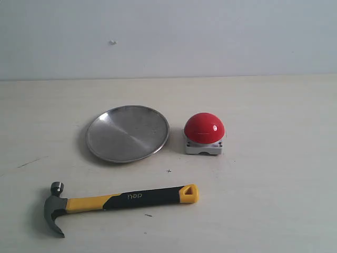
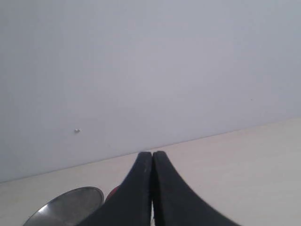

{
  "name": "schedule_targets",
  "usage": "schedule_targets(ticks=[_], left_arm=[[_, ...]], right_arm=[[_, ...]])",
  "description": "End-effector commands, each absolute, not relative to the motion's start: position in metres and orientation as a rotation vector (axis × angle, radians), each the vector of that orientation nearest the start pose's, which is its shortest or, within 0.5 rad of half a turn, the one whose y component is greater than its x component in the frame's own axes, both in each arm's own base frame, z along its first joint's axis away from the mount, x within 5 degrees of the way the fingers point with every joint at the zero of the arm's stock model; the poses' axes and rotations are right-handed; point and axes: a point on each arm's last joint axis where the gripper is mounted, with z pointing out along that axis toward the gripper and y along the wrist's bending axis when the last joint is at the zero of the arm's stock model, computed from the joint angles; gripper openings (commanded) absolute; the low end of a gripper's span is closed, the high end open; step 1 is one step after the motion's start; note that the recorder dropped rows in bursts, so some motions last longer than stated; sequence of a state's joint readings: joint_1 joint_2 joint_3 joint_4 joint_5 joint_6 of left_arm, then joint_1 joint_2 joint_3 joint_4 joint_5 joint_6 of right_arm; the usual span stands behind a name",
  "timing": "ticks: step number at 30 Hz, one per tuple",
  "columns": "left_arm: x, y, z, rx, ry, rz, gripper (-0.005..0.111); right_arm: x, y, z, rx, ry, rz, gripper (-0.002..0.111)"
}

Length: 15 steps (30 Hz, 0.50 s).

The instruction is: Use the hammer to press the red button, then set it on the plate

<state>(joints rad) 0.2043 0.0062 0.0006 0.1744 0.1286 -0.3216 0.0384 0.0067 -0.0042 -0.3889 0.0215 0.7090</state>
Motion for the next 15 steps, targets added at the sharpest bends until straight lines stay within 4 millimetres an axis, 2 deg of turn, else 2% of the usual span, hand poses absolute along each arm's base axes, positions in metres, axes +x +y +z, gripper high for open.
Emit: schedule_targets(ticks=[1,11,15], left_arm=[[0.0549,0.0130,0.2019,-0.299,1.580,0.049,0.000],[0.0549,0.0129,0.2019,-0.303,1.579,0.044,0.000],[0.0551,0.0120,0.2018,-0.361,1.568,-0.029,0.000]], right_arm=[[0.0562,0.0013,0.2119,0.218,1.489,0.277,0.000],[0.0562,0.0013,0.2119,0.218,1.489,0.277,0.000],[0.0562,0.0013,0.2119,0.218,1.489,0.277,0.000]])
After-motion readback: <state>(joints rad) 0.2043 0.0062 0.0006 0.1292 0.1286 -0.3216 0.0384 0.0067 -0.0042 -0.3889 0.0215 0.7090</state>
